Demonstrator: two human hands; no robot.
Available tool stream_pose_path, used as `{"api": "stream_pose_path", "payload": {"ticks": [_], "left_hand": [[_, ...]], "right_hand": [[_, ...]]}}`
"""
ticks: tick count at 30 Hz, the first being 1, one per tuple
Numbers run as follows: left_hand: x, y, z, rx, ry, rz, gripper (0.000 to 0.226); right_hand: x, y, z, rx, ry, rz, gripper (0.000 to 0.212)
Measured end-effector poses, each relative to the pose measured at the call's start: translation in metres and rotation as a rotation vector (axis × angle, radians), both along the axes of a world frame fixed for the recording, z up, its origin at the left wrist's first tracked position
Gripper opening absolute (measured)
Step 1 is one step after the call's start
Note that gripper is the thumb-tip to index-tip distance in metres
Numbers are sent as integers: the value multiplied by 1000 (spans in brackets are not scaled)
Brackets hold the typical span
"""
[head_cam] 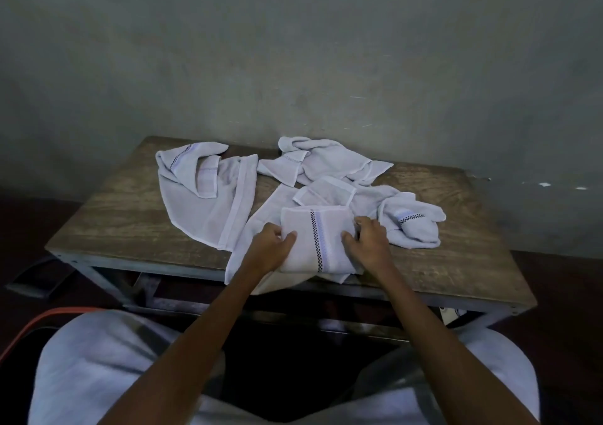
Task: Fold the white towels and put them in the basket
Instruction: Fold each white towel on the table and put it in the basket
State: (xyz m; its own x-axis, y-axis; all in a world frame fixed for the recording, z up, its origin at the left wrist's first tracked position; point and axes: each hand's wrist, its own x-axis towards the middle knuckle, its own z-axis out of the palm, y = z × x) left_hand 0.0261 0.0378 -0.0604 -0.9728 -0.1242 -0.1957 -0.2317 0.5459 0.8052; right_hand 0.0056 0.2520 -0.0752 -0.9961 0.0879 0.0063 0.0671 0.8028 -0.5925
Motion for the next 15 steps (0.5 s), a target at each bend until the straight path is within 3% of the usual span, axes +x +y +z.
{"api": "stream_pose_path", "payload": {"ticks": [5, 8, 11, 15], "left_hand": [[-31, 12, -11, -37, -123, -85, 56], [-35, 17, -7, 21, -106, -130, 54], [-33, 22, -6, 87, -50, -93, 46], [-35, 20, -10, 183, -22, 115, 34]], "right_hand": [[-2, 6, -2, -193, -126, -19, 51], [-4, 3, 1, -476, -243, -76, 54], [-8, 3, 1, -602, -309, -144, 56], [-8, 1, 5, -639, -262, -174, 22]]}}
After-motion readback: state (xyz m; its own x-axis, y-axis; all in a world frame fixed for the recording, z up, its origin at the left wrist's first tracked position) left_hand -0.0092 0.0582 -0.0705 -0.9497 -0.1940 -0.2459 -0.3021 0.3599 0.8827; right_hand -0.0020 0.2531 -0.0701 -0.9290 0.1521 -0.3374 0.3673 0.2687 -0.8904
